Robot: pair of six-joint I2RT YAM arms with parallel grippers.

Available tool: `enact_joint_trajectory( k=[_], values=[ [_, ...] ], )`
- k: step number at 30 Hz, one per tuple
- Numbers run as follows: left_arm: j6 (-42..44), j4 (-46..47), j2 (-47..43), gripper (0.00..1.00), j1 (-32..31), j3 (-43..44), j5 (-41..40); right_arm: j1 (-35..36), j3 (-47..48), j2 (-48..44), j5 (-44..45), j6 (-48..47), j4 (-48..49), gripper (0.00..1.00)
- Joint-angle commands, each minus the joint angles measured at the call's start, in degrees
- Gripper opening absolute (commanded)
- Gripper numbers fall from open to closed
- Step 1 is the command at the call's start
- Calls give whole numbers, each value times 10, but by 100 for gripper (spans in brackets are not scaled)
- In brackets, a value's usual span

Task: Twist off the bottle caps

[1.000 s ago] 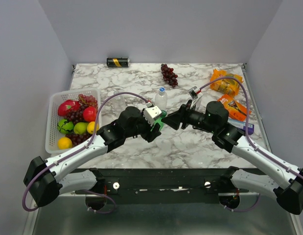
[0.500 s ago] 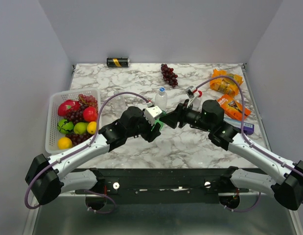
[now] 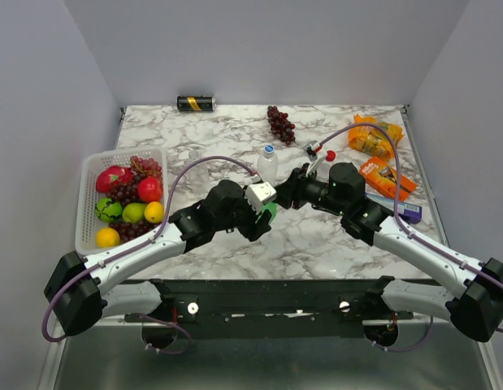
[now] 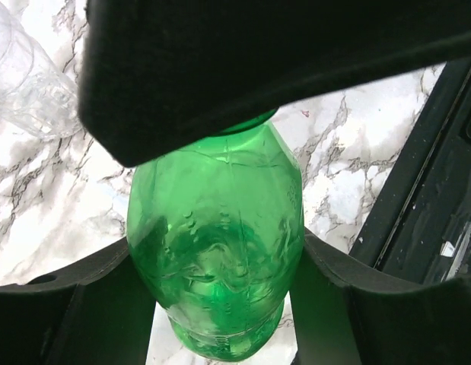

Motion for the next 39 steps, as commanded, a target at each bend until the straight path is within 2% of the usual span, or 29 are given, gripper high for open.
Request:
enact_joint_trajectory(
  k=[1,7,9,10,11,12,14,19,21,25,28,29,31,32,34,35,39],
  values=[
    [3,16,2,35,-3,13,20,9,21,2,-11,-3,29,41],
    [17,23,-15,35,2,10,85,8,0,-7,-66,-34,49,28],
    [20,24,-20,35,6,11,143,2,-8,-14,-111,-67,59,26],
    [21,29,-24,35,8,10,169,-2,-12,-21,-137,-76,64,25],
    [21,30,-26,35,10,11,192,-9,-16,-24,-200,-80,73,25],
    [20,31,-28,35,12,13,250,-26,-22,-28,-236,-86,94,25],
    [36,40,-33,35,17,13,312,-40,-34,-38,-329,-94,107,25],
    [38,44,-38,35,19,17,467,-60,-44,-56,-463,-134,107,26],
    [37,42,-36,35,20,23,488,-64,-44,-55,-505,-136,106,26],
    [38,33,-31,35,20,25,488,-66,-42,-61,-516,-138,106,28],
    [39,27,-32,35,19,24,464,-72,-40,-72,-497,-139,103,33],
    [41,24,-34,35,20,24,449,-73,-39,-74,-494,-140,101,39],
    [43,26,-41,35,20,19,399,-75,-33,-82,-480,-144,90,42],
    [43,28,-44,34,19,17,381,-75,-30,-85,-472,-146,84,49],
    [42,28,-45,35,18,13,329,-76,-25,-93,-436,-149,66,55],
    [42,29,-46,35,14,12,315,-76,-24,-96,-423,-147,63,63],
    [45,27,-47,35,1,6,238,-76,-24,-132,-303,-130,20,78]
  ],
)
